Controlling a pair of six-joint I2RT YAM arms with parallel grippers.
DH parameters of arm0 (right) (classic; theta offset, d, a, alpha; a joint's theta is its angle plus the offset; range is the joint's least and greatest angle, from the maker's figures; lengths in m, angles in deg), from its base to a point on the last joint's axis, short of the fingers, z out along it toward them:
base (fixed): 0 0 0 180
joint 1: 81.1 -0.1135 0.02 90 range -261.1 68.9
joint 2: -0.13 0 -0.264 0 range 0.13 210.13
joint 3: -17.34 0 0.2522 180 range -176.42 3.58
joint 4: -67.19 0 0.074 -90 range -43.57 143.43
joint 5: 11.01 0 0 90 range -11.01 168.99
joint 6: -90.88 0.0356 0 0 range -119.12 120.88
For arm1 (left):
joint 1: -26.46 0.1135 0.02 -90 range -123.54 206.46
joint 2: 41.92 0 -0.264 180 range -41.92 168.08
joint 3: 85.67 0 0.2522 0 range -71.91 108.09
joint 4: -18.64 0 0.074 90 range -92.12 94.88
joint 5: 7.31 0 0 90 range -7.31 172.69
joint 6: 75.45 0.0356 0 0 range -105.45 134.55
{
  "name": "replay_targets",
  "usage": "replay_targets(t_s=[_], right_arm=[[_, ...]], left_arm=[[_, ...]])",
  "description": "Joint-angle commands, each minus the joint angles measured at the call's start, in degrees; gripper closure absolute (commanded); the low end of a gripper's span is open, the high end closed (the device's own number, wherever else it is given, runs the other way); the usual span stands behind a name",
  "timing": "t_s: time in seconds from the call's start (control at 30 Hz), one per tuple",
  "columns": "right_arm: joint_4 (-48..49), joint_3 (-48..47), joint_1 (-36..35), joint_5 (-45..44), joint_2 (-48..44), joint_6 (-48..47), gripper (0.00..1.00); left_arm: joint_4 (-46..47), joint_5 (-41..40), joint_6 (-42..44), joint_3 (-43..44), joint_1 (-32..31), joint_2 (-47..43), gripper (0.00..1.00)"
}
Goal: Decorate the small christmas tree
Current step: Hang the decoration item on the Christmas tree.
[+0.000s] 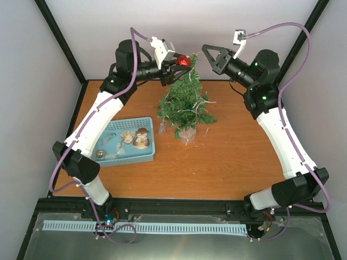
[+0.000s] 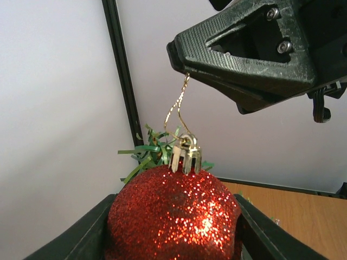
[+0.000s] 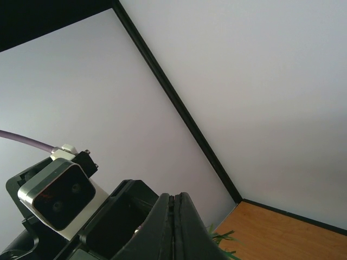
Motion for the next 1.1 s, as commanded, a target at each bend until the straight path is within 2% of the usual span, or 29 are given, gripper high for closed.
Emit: replay_targets(t_s=[0.0,1.07], right_arm=[[0.8,0.0,0.8,-0.2,0.0,1.2,0.97],[-2.3,-0.7,1.5,0.7,5.6,0.9,0.97]], left_arm=[[-1.8,-1.0,2.5,3.2,-0.4,0.7,0.60],[-2.7,-3.0,3.9,0.9,-0.5,1.2,0.60]])
